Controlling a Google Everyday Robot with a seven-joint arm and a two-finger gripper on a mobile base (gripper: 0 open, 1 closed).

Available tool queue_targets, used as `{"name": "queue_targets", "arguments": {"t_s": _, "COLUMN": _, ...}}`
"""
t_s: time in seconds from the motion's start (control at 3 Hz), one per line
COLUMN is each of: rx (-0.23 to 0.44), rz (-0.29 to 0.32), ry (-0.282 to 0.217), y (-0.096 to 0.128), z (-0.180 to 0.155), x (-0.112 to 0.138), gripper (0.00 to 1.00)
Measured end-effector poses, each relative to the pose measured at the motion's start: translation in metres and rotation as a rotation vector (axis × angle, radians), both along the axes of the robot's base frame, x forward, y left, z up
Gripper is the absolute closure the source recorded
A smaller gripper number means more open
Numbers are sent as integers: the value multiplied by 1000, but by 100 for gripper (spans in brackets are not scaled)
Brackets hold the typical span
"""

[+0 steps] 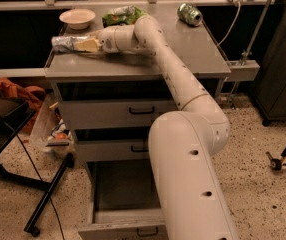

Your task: Place redbull can into bottom drawer

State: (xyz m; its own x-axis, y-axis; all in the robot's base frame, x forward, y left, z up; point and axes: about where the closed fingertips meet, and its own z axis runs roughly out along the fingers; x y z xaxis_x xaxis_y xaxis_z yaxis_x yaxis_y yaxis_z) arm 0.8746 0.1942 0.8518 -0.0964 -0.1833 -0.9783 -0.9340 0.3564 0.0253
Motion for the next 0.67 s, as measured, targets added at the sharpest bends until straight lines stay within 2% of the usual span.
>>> {"name": "queue_targets", "arguments": {"t_s": 0.67, "rx": 20, "rz": -71, "ry": -28, "y": -32, "z": 9, "x": -1, "gripper": 100}}
